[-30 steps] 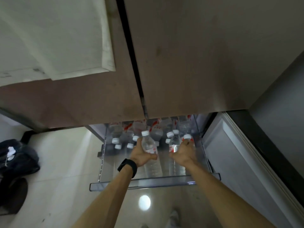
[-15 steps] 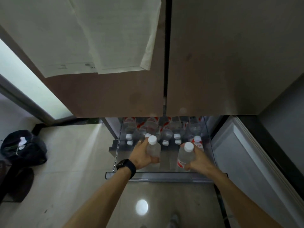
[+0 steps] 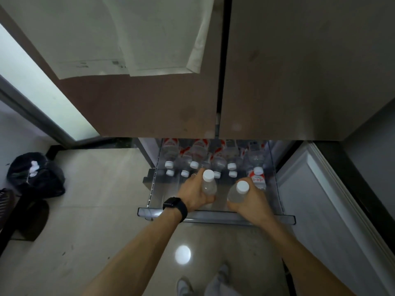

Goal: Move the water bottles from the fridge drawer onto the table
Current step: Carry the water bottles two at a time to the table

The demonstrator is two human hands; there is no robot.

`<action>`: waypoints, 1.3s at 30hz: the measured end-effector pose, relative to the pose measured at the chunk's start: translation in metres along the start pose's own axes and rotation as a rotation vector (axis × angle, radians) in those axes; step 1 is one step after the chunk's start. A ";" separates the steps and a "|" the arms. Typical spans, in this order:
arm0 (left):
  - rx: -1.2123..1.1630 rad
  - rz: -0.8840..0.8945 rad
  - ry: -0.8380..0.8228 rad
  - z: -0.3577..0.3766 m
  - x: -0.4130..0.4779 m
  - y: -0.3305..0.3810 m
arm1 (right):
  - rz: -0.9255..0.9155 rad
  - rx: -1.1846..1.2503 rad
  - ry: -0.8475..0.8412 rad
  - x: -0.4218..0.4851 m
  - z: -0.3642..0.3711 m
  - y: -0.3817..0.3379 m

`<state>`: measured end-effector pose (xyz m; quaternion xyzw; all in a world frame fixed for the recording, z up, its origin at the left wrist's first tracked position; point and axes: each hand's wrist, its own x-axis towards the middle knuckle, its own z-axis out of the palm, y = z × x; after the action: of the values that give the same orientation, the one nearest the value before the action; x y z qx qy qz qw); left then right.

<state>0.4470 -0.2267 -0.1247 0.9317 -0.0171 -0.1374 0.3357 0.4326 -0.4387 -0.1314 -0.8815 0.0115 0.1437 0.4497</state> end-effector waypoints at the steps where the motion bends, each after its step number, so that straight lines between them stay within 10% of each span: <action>1: -0.023 -0.007 0.016 -0.002 -0.002 0.000 | -0.008 0.001 -0.008 0.001 -0.002 0.000; 15: -0.470 -0.066 0.564 -0.148 -0.150 -0.046 | -0.397 0.012 -0.038 -0.046 0.018 -0.178; 39: -0.421 -0.930 1.311 -0.181 -0.801 -0.358 | -0.937 -0.231 -1.029 -0.410 0.557 -0.415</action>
<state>-0.2967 0.2624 -0.0211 0.6526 0.5950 0.3081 0.3539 -0.0337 0.2067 -0.0044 -0.6558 -0.5988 0.3339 0.3162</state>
